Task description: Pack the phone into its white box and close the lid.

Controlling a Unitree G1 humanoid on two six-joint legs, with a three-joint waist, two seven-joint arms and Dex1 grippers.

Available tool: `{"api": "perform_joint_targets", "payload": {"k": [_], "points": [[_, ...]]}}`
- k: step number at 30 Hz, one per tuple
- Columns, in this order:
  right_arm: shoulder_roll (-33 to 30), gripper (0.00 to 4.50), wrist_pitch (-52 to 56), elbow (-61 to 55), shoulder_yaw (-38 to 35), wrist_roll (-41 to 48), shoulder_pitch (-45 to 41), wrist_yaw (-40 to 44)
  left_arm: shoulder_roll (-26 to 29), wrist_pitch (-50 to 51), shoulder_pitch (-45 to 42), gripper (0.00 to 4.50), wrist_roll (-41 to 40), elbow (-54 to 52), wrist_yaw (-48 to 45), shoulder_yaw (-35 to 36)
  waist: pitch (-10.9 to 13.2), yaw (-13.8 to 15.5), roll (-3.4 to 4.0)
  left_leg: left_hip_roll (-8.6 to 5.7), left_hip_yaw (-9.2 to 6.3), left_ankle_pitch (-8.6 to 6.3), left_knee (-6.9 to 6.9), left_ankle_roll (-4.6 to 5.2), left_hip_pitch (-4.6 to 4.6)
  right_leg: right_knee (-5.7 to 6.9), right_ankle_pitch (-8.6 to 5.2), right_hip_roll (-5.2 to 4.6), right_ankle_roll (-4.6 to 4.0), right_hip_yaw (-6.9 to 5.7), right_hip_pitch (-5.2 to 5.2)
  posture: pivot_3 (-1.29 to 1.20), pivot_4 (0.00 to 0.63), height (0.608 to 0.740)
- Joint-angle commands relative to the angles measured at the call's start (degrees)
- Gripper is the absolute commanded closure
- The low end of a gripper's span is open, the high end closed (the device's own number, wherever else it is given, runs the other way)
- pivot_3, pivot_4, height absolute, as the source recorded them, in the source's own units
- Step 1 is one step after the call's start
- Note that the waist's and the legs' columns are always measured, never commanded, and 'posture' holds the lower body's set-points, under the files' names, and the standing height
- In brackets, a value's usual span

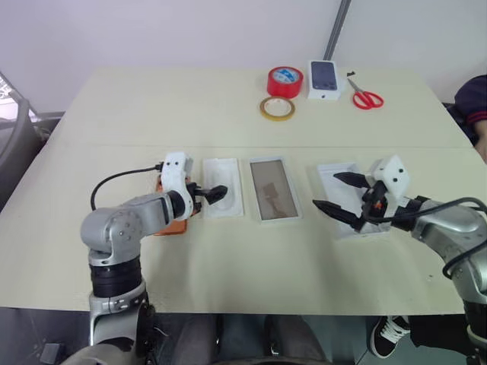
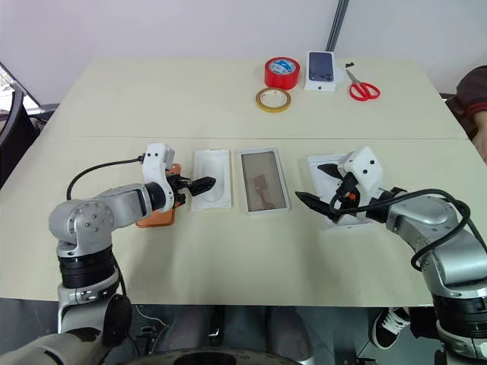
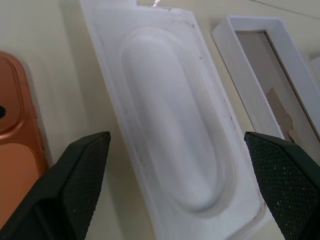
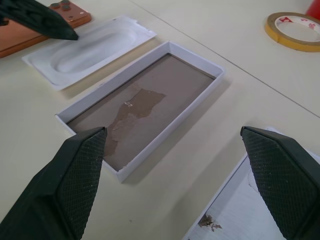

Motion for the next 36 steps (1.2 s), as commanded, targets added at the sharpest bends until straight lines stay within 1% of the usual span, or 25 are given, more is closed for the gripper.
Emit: {"api": "perform_joint_targets", "payload": {"k": [1,3,7,10,12,15,18,19,21,22,25,27,32,36], "points": [[-2.40,0.00,-0.67,-4.48,1.69,-0.89,-0.16,1.85,-3.17,2.36,-3.09,0.24,0.65,1.64,2.31,3.84,0.00,-0.04,0.00,0.00,0.00,0.00,0.00,0.00,0.00,0.00,0.00,0.01,0.00,-0.01,0.00,0.00,0.150,0.736],[-3.52,0.00,-0.40,-6.71,4.42,-1.57,-0.21,2.92,-5.51,2.78,-4.53,0.81,1.67,3.95,4.10,6.54,0.00,-0.01,-0.03,0.00,0.00,0.00,0.01,-0.01,0.00,0.00,0.00,0.01,0.00,-0.01,0.00,0.00,0.150,0.736],[-5.52,0.00,-0.01,-9.89,10.03,-2.37,-1.04,6.03,-6.72,2.40,-6.29,2.89,3.24,6.61,5.03,7.71,0.01,-0.07,-0.04,0.00,0.00,0.13,0.01,-0.23,0.00,-0.01,0.00,0.02,0.01,0.00,0.00,0.00,0.150,0.736],[-6.43,0.00,-0.79,-8.43,15.37,-5.62,-3.98,7.95,-7.19,2.45,-6.74,4.39,3.95,7.21,5.43,7.88,0.01,-0.10,-0.05,0.00,-0.01,0.15,0.02,-0.26,0.00,-0.01,0.00,0.02,0.01,0.00,0.00,0.00,0.150,0.736],[-6.67,0.00,-2.02,-5.49,19.23,-8.91,-6.84,9.32,-7.59,2.83,-6.93,4.46,4.19,7.19,5.55,8.31,0.01,-0.08,-0.05,-0.01,-0.01,0.16,0.03,-0.29,0.00,-0.01,0.00,0.01,0.01,-0.01,0.00,0.00,0.150,0.736],[-6.52,0.00,-4.55,-1.67,22.75,-12.59,-9.92,11.40,-7.94,3.08,-7.13,4.46,4.38,6.75,5.42,8.78,0.02,-0.01,-0.06,-0.01,-0.02,0.21,0.04,-0.39,0.00,-0.01,0.00,0.01,0.01,-0.02,0.00,0.00,0.150,0.736],[-4.26,0.00,-7.26,4.67,26.54,-16.28,-14.54,12.91,-8.27,3.00,-7.64,4.46,4.16,6.05,5.52,10.40,0.02,-0.12,-0.07,-0.01,-0.01,0.23,0.04,-0.41,-0.01,-0.01,0.00,0.00,0.01,-0.01,-0.01,0.00,0.150,0.736],[-3.64,0.56,-8.47,6.60,27.87,-17.62,-15.70,13.52,-8.40,3.11,-7.92,4.50,4.03,5.82,5.63,11.27,0.02,-0.16,-0.07,-0.01,-0.01,0.23,0.06,-0.42,0.00,-0.01,0.00,0.00,0.01,-0.01,-0.01,0.00,0.150,0.736],[-2.88,1.30,-11.56,9.33,29.90,-20.20,-16.87,14.77,-8.24,3.21,-8.35,4.50,3.96,5.23,5.74,12.55,0.02,-0.17,-0.07,0.00,-0.02,0.24,0.05,-0.44,0.00,0.00,0.00,0.00,0.01,-0.02,-0.02,0.00,0.150,0.736],[-2.47,1.92,-12.85,10.24,30.42,-20.93,-17.20,15.36,-8.15,3.31,-8.59,4.50,3.95,4.90,5.86,13.23,0.03,-0.16,-0.08,0.00,-0.02,0.24,0.03,-0.44,0.00,-0.01,0.00,0.00,0.01,-0.03,-0.02,0.00,0.150,0.736],[-0.93,3.54,-14.82,11.37,31.35,-22.12,-18.23,16.77,-7.80,4.26,-10.03,4.50,3.45,3.93,6.28,16.88,0.04,-0.16,-0.10,0.00,-0.02,0.25,0.04,-0.44,-0.01,-0.02,0.00,0.00,0.01,-0.03,-0.02,0.00,0.150,0.736],[-0.50,4.47,-15.45,10.53,31.44,-22.30,-18.05,17.89,-7.61,4.91,-11.03,4.50,3.36,3.46,6.52,19.09,0.04,-0.09,-0.11,0.00,-0.03,0.25,0.04,-0.45,-0.01,-0.01,0.00,-0.01,0.01,-0.05,-0.02,0.00,0.150,0.736],[-0.63,4.47,-15.68,5.90,31.85,-22.63,-16.68,19.65,-7.37,6.66,-14.80,4.50,3.34,2.83,6.80,24.52,0.05,-0.09,-0.12,0.00,-0.04,0.25,0.05,-0.48,-0.02,-0.01,0.00,-0.02,0.02,-0.08,-0.01,0.00,0.150,0.736],[0.53,4.47,-15.31,0.61,33.79,-23.25,-15.18,19.95,-6.22,8.78,-18.61,4.50,3.37,2.95,6.23,27.31,0.06,-0.14,-0.14,0.00,-0.06,0.25,0.03,-0.50,-0.02,-0.01,0.00,-0.01,0.02,-0.10,-0.02,0.00,0.150,0.736]]}}
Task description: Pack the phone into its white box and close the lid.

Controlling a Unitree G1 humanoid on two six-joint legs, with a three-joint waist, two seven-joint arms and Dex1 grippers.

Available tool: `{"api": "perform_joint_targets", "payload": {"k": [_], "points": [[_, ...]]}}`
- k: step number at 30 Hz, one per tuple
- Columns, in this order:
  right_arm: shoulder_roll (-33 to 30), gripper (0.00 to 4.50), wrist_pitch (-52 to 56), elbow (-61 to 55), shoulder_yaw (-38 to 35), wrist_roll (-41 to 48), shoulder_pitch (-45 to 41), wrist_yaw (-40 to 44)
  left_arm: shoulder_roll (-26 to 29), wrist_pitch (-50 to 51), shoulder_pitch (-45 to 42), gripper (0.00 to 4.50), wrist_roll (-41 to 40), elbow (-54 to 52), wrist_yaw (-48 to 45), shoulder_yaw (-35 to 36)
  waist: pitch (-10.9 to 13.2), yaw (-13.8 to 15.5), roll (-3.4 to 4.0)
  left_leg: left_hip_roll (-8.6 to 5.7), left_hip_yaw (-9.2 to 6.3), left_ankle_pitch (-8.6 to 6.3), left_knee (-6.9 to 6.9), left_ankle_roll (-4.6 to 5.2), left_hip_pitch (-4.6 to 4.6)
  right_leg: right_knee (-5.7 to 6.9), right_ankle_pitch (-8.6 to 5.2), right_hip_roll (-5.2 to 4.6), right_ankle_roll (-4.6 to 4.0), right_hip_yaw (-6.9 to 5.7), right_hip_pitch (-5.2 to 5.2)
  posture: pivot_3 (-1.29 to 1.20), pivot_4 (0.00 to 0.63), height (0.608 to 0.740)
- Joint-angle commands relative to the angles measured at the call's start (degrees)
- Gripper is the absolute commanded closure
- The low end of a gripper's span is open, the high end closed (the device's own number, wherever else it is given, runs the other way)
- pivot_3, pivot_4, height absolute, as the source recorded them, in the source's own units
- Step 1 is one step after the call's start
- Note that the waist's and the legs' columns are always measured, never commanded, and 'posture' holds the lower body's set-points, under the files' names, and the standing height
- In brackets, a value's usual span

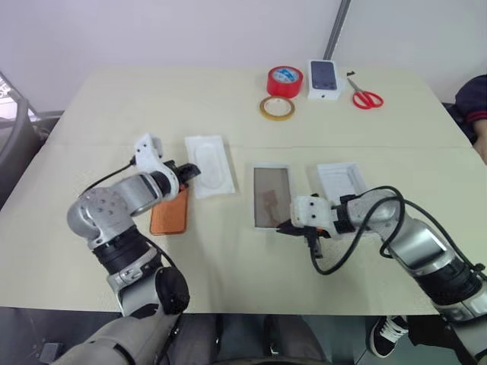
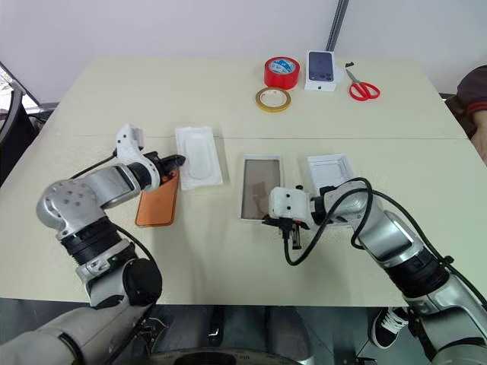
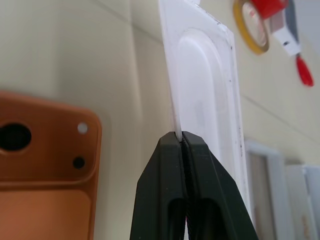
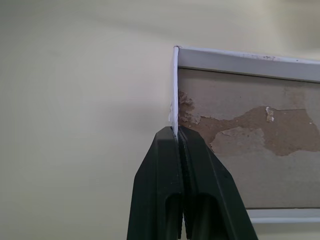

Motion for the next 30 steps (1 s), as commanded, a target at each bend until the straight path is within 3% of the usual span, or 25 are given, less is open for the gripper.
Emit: {"api": "perform_joint_targets", "payload": {"k": [1,10,13,18,22,30], "points": [[1.76,4.47,-0.10,-5.20,1.56,-0.62,0.21,-0.08,1.08,1.70,-3.74,4.50,-0.80,-1.95,-0.79,2.12,0.01,-0.04,-0.01,0.00,0.00,0.00,0.00,-0.01,0.00,0.00,0.00,0.00,0.00,0.00,0.00,0.00,0.150,0.736],[10.48,4.47,3.37,1.49,5.70,-8.42,-5.43,-6.29,0.84,2.03,-0.63,4.50,-6.09,-3.72,-0.17,-1.54,0.01,-0.05,-0.02,0.00,-0.01,0.04,0.00,-0.08,0.01,0.04,0.00,-0.01,0.00,0.00,-0.04,0.00,0.150,0.736],[12.15,3.48,7.48,0.09,3.02,-6.12,-6.30,-6.71,-0.21,2.03,1.20,4.50,-7.90,-4.72,0.96,-2.57,0.01,0.09,-0.02,0.00,-0.02,0.04,0.00,-0.08,0.00,0.04,0.00,-0.03,0.00,0.00,-0.04,0.00,0.150,0.736],[9.74,0.99,9.88,-3.76,-2.82,-2.95,-5.21,-6.33,-1.87,2.03,4.47,4.50,-11.92,-6.95,3.22,-5.50,0.01,0.04,-0.02,-0.02,-0.03,0.04,-0.01,-0.07,-0.01,0.04,0.00,-0.06,0.00,0.00,-0.04,0.00,0.150,0.736],[6.81,0.99,10.63,-5.36,-7.00,-1.15,-3.85,-6.11,-4.02,2.03,7.53,4.50,-14.52,-9.02,5.69,-9.16,0.01,0.02,-0.02,-0.03,-0.03,0.03,-0.01,-0.07,-0.01,0.03,0.00,-0.06,0.00,0.01,-0.02,0.00,0.150,0.736],[5.40,0.99,8.51,-3.26,-8.31,-1.78,-3.45,-7.92,-5.58,2.03,11.19,4.50,-17.05,-10.52,8.45,-13.60,0.01,-0.11,-0.02,-0.02,-0.02,0.03,-0.05,-0.06,0.00,0.03,0.00,-0.02,0.00,0.03,-0.04,0.00,0.150,0.736]]}}
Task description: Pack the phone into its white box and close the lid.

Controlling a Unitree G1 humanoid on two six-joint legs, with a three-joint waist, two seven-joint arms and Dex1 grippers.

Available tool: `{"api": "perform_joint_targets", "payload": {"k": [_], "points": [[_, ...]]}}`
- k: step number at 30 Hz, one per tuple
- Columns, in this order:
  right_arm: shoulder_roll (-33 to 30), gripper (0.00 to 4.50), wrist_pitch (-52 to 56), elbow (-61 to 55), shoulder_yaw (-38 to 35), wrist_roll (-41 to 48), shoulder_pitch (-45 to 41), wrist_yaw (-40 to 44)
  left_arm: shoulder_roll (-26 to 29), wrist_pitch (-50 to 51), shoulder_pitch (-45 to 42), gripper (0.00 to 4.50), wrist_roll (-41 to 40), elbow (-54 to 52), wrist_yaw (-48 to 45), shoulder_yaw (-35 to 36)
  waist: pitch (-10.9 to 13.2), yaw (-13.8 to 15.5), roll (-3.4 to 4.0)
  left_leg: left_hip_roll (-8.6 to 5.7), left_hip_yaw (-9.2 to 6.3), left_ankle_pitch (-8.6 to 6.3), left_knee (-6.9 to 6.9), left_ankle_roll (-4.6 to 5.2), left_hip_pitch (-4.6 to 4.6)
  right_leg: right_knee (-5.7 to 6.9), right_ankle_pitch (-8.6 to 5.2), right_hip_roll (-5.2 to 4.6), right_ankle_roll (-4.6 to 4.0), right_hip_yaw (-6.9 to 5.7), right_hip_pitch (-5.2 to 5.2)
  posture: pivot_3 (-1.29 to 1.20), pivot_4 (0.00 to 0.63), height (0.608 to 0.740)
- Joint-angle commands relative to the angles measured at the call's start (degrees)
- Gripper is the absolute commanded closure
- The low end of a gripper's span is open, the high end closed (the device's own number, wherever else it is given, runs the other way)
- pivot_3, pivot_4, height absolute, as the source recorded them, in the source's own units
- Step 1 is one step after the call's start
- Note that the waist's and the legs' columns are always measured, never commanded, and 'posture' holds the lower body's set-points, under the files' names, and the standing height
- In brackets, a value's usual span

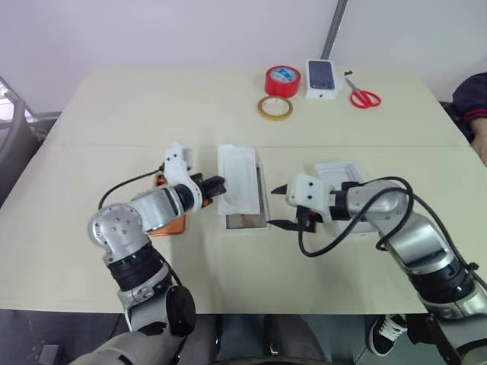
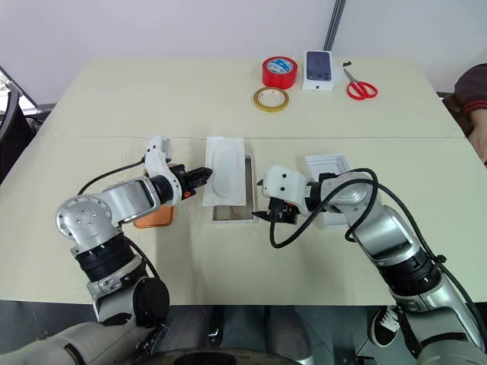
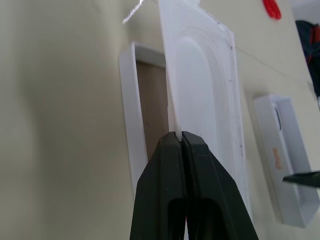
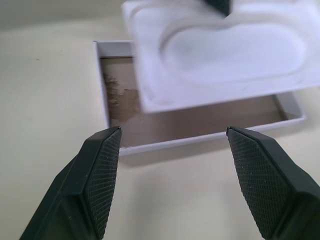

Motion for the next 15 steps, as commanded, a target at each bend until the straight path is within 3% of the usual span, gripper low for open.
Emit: {"api": "perform_joint_targets", "payload": {"k": [1,4,6,9,14,15], "points": [[0.01,0.99,-1.81,-0.04,-1.39,-0.13,-0.60,-1.13,0.04,0.50,0.29,4.50,-2.88,-2.85,0.67,-1.36,0.00,0.01,0.00,0.00,0.00,0.00,0.00,0.00,0.00,0.00,0.00,0.00,0.00,0.00,0.00,0.00,0.150,0.736],[0.43,0.94,-2.59,1.13,-1.27,-0.27,-1.45,-1.81,0.48,0.50,1.02,3.52,-4.60,-3.21,1.13,-2.02,0.00,0.08,0.00,0.00,0.00,0.00,0.01,0.00,0.00,0.00,0.00,0.00,0.00,0.00,0.01,0.00,0.150,0.736],[0.88,0.94,-2.90,2.08,-1.16,-0.15,-2.36,-2.10,1.35,0.50,1.31,2.57,-5.64,-3.52,1.31,-2.33,0.00,0.04,0.00,-0.01,0.00,0.00,0.02,0.00,0.00,0.00,0.00,-0.01,0.00,0.00,0.01,0.00,0.150,0.736],[1.84,1.86,-2.89,3.74,-0.86,0.01,-4.01,-2.45,3.49,0.50,0.88,1.06,-7.62,-3.66,1.08,-1.91,0.00,0.01,0.00,0.00,0.00,0.00,0.02,0.00,0.00,0.00,0.00,0.00,0.00,0.00,0.01,0.00,0.150,0.736],[5.89,4.46,-1.75,7.24,1.28,-0.84,-8.02,-4.06,11.35,0.41,0.47,1.05,-8.40,-5.07,-3.02,-2.04,0.00,-0.22,0.00,0.01,0.00,0.01,0.01,-0.01,0.01,0.00,0.00,0.02,0.00,0.00,-0.01,0.00,0.150,0.736],[6.46,4.46,-1.68,7.79,1.63,-1.18,-8.52,-4.34,12.73,0.26,0.64,1.05,-8.13,-5.41,-4.00,-2.64,0.00,-0.24,0.00,0.02,0.00,0.01,-0.01,-0.01,0.01,0.01,0.00,0.04,0.00,0.00,-0.02,0.00,0.150,0.736]]}}
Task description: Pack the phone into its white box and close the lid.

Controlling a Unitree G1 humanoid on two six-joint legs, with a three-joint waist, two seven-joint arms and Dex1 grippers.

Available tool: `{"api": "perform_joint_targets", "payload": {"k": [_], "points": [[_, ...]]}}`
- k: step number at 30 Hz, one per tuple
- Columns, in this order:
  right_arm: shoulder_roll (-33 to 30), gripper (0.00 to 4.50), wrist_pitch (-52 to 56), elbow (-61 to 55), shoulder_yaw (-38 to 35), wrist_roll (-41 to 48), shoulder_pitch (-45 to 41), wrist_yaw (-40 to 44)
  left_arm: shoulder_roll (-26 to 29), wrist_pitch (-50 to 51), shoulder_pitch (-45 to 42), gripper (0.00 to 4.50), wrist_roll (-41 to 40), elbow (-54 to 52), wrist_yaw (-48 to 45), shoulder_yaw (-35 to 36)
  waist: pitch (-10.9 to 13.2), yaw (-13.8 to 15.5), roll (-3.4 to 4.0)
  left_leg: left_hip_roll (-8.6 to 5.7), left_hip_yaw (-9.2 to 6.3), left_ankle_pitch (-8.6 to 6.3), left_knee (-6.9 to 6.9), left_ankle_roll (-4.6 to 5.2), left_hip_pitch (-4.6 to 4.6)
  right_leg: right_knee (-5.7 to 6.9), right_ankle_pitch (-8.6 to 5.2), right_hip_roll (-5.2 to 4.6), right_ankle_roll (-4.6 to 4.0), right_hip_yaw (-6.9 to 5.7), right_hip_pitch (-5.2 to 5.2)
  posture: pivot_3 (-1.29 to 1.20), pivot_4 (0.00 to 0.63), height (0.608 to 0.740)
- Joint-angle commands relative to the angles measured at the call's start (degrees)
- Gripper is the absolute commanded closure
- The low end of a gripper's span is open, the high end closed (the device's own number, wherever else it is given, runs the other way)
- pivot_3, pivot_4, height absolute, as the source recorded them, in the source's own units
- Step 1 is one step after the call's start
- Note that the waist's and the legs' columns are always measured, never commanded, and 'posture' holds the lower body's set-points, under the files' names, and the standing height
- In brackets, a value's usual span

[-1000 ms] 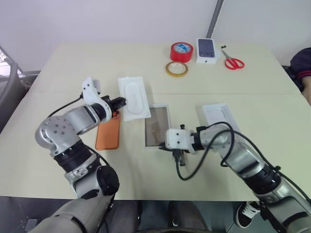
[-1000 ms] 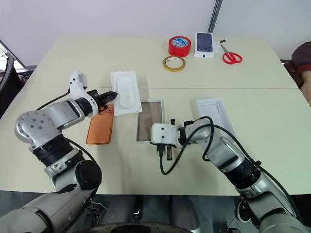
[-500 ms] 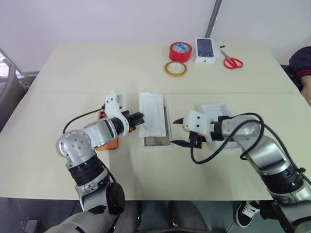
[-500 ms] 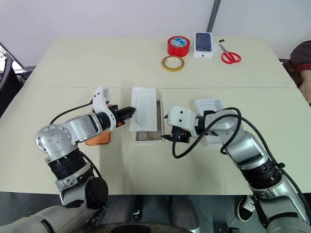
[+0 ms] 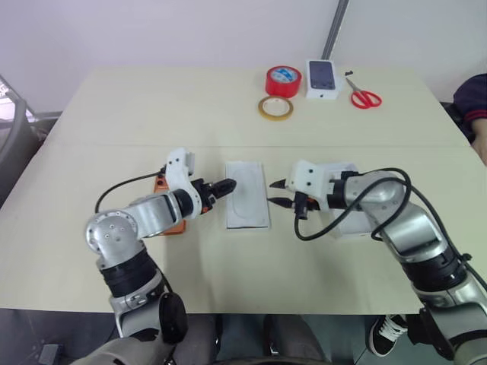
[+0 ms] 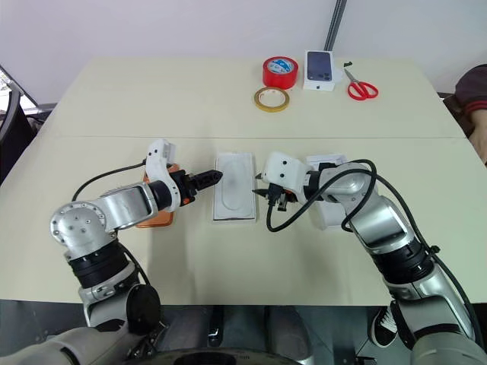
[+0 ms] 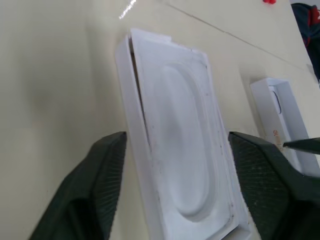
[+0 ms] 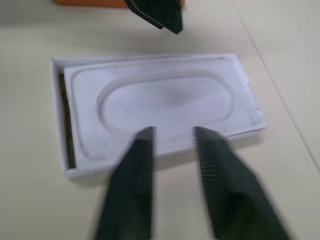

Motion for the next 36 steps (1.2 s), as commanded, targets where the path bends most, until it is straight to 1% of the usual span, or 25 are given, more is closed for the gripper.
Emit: {"api": "perform_joint_targets", "payload": {"k": [1,2,4,6,8,10,13,17,23,29,31,34,35,36], "points": [[2.63,4.46,-0.01,1.73,1.84,-1.70,-3.27,-1.79,7.68,-2.26,0.52,1.05,0.77,-4.99,-6.19,-4.14,0.00,-0.03,0.00,0.00,0.00,0.00,-0.02,-0.01,0.00,0.00,0.00,0.00,0.00,0.00,-0.02,0.00,0.150,0.736],[3.63,4.46,-0.16,2.95,2.76,-2.59,-4.13,-2.45,11.90,-5.85,2.32,1.05,2.31,-6.42,-9.78,-7.26,0.00,-0.15,0.00,0.00,0.00,0.01,-0.03,-0.01,0.00,0.00,0.00,0.00,0.00,0.00,-0.02,0.00,0.150,0.736],[6.46,4.46,-0.24,6.99,4.91,-5.13,-6.57,-4.72,21.52,-18.35,8.01,1.05,8.11,-9.51,-20.46,-13.82,0.00,-0.44,0.02,-0.01,0.04,0.02,-0.10,-0.04,0.01,-0.02,0.00,0.00,0.00,0.05,-0.05,0.00,0.150,0.736],[8.00,4.46,-1.42,9.53,6.81,-7.15,-7.86,-5.48,26.99,-30.07,13.83,1.05,12.60,-10.43,-29.51,-16.36,0.00,-0.39,0.07,-0.01,0.12,0.07,-0.23,-0.12,0.06,-0.03,0.00,0.00,-0.02,0.11,-0.13,0.00,0.150,0.736],[8.82,4.46,-2.47,10.82,8.52,-7.99,-8.27,-4.56,31.75,-40.87,19.67,1.05,17.53,-10.36,-37.46,-18.48,0.00,0.11,0.06,-0.01,0.13,0.09,-0.31,-0.15,0.05,-0.06,-0.01,-0.02,-0.05,0.11,-0.15,0.00,0.150,0.736],[8.84,4.46,-4.69,11.58,10.67,-9.07,-8.15,-2.90,34.56,-48.60,24.44,1.05,20.19,-10.24,-43.99,-18.91,0.00,0.18,0.06,-0.02,0.11,0.09,-0.34,-0.15,0.04,-0.11,-0.01,-0.07,-0.06,0.08,-0.14,0.00,0.150,0.736],[8.71,4.46,-6.24,11.72,12.74,-9.41,-7.34,-0.27,36.01,-54.05,28.67,1.05,19.51,-9.75,-50.28,-16.75,0.01,0.33,0.07,-0.06,0.11,0.07,-0.44,-0.10,0.04,-0.14,-0.01,-0.16,-0.07,0.07,-0.14,0.00,0.150,0.736],[7.68,4.46,-6.92,9.80,14.43,-9.10,-5.82,3.72,38.64,-57.72,32.05,1.05,20.96,-9.29,-54.74,-15.94,0.01,-0.05,0.07,-0.05,0.10,-0.08,-0.54,0.17,0.06,-0.14,-0.01,-0.17,-0.08,0.08,-0.17,0.00,0.150,0.736],[6.75,4.46,-6.88,8.37,15.20,-10.06,-4.55,6.07,38.75,-59.32,32.93,1.05,21.82,-7.99,-54.86,-15.57,0.01,-0.11,0.07,-0.03,0.09,-0.15,-0.57,0.31,0.06,-0.13,-0.01,-0.17,-0.08,0.07,-0.20,0.00,0.150,0.736],[4.43,4.46,-7.03,2.66,14.08,-6.77,-2.51,11.30,37.80,-59.50,33.43,1.05,22.17,-6.66,-53.81,-14.73,0.01,-0.07,0.07,-0.03,0.09,-0.16,-0.57,0.33,0.06,-0.13,-0.01,-0.17,-0.08,0.07,-0.19,0.00,0.150,0.736],[4.57,4.46,-7.43,2.59,13.53,-7.09,-2.59,10.71,37.66,-59.12,33.44,1.05,22.36,-6.12,-53.13,-14.29,0.01,-0.11,0.07,-0.02,0.09,-0.16,-0.57,0.33,0.06,-0.12,-0.01,-0.16,-0.08,0.06,-0.19,0.00,0.150,0.736],[8.30,4.46,-6.20,5.90,10.75,-8.65,-5.36,4.38,36.84,-55.75,32.21,1.05,22.39,-3.88,-48.17,-11.83,0.01,-0.31,0.07,0.00,0.08,-0.16,-0.57,0.33,0.08,-0.08,-0.01,-0.14,-0.08,0.07,-0.20,0.00,0.150,0.736],[9.72,4.46,-5.53,6.91,9.67,-8.83,-6.45,2.34,36.11,-52.35,31.13,1.05,20.51,-2.62,-45.44,-9.88,0.01,-0.36,0.08,0.00,0.08,-0.16,-0.58,0.33,0.09,-0.04,-0.01,-0.12,-0.08,0.08,-0.22,0.00,0.150,0.736],[11.15,4.49,-4.57,7.62,8.62,-8.72,-7.53,0.67,35.52,-49.33,30.04,0.78,19.42,-1.29,-42.59,-7.86,0.01,-0.33,0.07,0.01,0.08,-0.15,-0.58,0.32,0.09,0.00,-0.01,-0.10,-0.08,0.09,-0.26,0.00,0.150,0.736]]}}
